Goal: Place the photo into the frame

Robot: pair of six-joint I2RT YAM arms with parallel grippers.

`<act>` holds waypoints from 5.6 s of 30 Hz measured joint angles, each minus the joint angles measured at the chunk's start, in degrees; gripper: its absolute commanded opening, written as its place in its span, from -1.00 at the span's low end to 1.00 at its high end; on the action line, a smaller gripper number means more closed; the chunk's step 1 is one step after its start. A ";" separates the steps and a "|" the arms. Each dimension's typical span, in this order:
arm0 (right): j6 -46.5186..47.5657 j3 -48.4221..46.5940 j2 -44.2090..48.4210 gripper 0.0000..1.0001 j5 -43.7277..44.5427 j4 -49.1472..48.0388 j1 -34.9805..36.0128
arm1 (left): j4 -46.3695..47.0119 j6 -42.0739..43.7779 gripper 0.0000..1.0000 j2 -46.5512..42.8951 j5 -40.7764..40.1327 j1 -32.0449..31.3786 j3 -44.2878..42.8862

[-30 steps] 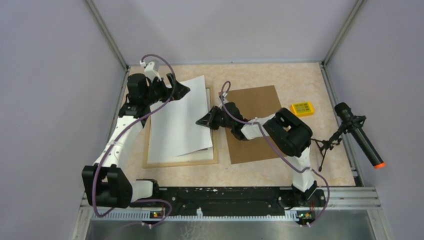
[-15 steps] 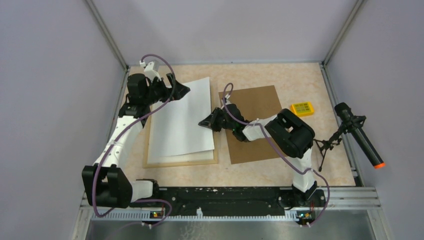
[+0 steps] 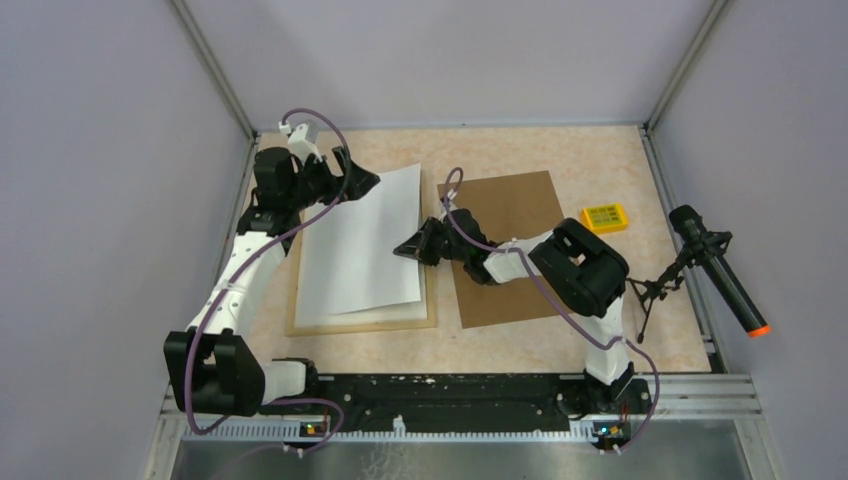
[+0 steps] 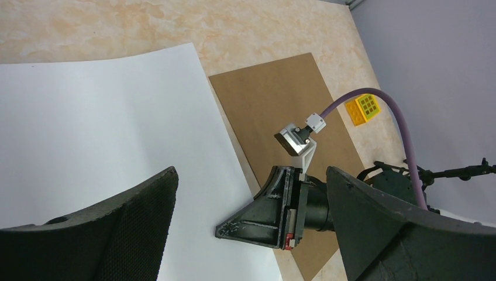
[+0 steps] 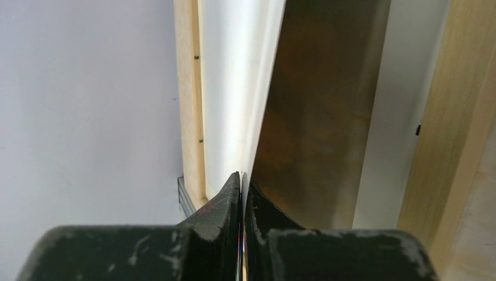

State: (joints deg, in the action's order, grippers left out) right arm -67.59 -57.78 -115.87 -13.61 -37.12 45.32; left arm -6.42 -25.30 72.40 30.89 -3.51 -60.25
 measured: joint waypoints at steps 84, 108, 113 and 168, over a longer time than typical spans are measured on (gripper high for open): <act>31.15 5.46 26.88 0.47 12.90 43.87 3.72 | 3.04 -3.30 0.97 1.03 4.26 0.94 1.88; 23.69 5.18 20.61 0.06 23.23 48.68 14.34 | 1.20 -0.07 0.98 2.16 0.13 -1.25 2.10; 22.77 0.11 16.15 -0.06 25.97 51.08 16.50 | 0.57 0.00 0.97 2.40 -0.15 -1.44 2.10; 40.11 16.83 35.19 0.79 25.11 56.96 -35.36 | 5.84 -18.60 0.98 20.06 -28.44 -49.81 11.89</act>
State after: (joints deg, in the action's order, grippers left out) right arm -27.49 -40.95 -80.68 11.51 19.84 9.96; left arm -0.58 -43.90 92.47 2.46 -53.32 -48.36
